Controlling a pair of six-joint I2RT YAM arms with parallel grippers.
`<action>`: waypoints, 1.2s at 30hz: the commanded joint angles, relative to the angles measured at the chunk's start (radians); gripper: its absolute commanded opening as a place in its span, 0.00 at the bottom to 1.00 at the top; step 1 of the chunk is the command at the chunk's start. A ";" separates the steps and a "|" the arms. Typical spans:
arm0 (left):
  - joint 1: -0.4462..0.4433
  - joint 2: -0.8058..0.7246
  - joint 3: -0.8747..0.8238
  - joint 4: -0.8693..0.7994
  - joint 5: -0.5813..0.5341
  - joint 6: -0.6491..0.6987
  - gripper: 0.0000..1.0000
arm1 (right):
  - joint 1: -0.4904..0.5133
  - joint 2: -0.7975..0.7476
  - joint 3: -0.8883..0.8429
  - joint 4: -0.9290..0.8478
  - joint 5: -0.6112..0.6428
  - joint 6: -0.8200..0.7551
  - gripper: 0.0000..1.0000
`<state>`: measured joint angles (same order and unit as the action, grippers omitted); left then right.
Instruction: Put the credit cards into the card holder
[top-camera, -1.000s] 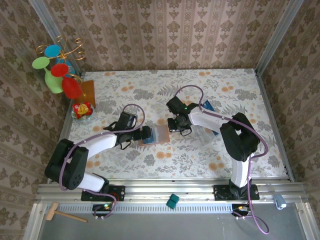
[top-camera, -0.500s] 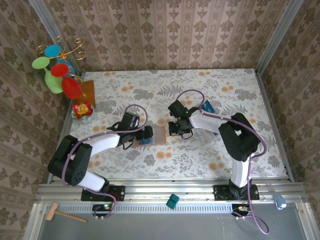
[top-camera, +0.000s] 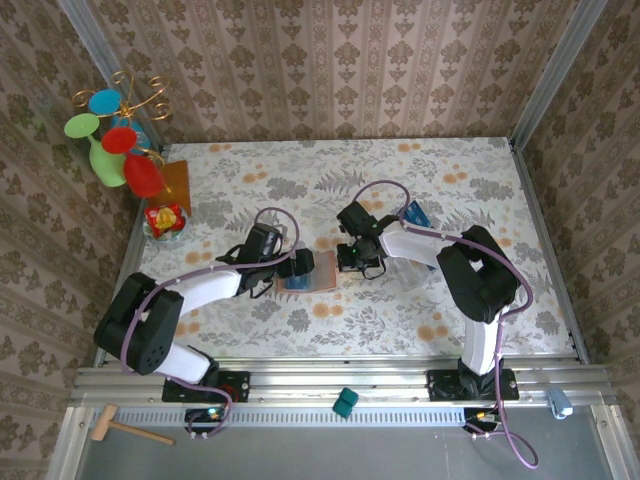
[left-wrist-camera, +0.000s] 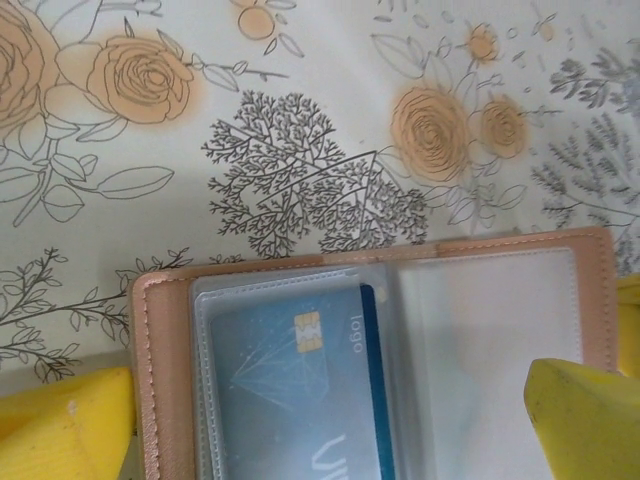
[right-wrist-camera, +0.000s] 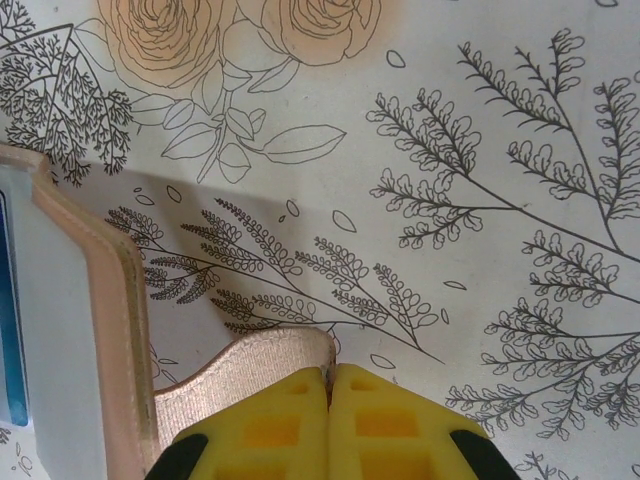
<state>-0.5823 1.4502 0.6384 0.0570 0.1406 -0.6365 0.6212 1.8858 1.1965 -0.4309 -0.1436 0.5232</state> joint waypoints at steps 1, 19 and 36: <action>-0.010 -0.066 -0.018 0.037 0.026 -0.029 1.00 | -0.003 -0.014 -0.015 0.017 -0.028 0.011 0.00; -0.166 -0.053 0.014 0.161 -0.024 -0.120 1.00 | -0.003 0.012 0.018 0.023 -0.048 0.024 0.00; -0.239 0.027 -0.016 0.288 -0.095 -0.167 1.00 | -0.049 -0.053 0.022 0.017 -0.056 0.036 0.38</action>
<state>-0.8116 1.4776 0.6285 0.3031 0.0547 -0.7887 0.5812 1.8839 1.1957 -0.4175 -0.1772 0.5556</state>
